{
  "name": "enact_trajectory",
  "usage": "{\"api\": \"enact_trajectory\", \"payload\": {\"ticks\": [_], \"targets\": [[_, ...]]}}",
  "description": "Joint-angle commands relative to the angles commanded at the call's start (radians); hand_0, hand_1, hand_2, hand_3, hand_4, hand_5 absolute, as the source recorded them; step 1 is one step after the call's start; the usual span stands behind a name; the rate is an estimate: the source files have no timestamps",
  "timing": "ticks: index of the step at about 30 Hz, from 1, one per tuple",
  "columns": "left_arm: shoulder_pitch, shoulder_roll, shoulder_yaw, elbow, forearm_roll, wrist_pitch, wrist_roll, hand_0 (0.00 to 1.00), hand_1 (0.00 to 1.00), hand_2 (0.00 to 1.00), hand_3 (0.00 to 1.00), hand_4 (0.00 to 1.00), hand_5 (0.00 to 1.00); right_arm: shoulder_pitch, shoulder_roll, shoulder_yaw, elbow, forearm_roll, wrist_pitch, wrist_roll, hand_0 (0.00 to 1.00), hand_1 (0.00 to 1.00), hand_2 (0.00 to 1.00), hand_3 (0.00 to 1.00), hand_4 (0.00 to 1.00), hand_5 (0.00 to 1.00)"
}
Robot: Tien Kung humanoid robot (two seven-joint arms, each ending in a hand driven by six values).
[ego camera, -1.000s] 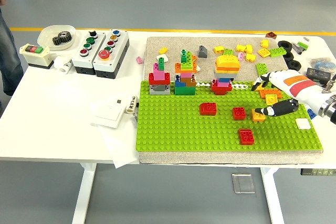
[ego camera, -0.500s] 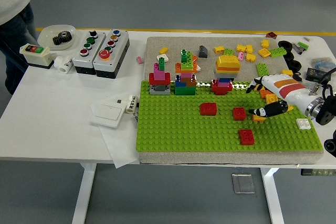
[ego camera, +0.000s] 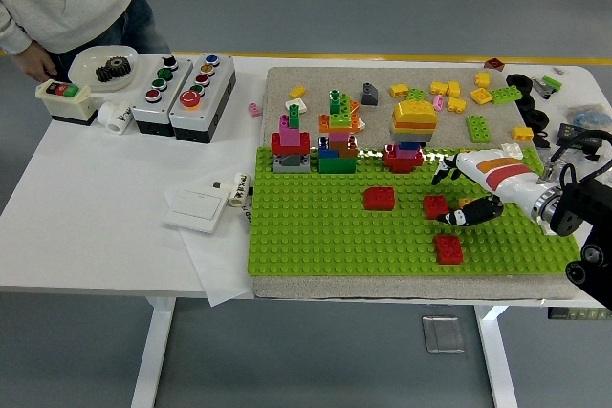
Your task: Pick up the brick,pile it on top of brick,press brick,pick up the brick,pile it on top of brick,press brick
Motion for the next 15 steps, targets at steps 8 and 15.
{"api": "enact_trajectory", "payload": {"ticks": [8, 15], "targets": [[0.001, 0.002, -0.004, 0.0, 0.008, 0.001, 0.002, 0.835, 0.916, 0.931, 0.832, 0.831, 0.794, 0.012, 0.023, -0.021, -0.023, 0.001, 0.002, -0.015, 0.59, 0.615, 0.671, 0.632, 0.946, 0.341], [-0.001, 0.003, -0.003, -0.001, 0.007, 0.002, 0.001, 0.835, 0.917, 0.931, 0.832, 0.831, 0.793, 0.019, 0.034, -0.039, -0.05, -0.007, 0.007, -0.012, 0.589, 0.614, 0.669, 0.631, 0.945, 0.345]]}}
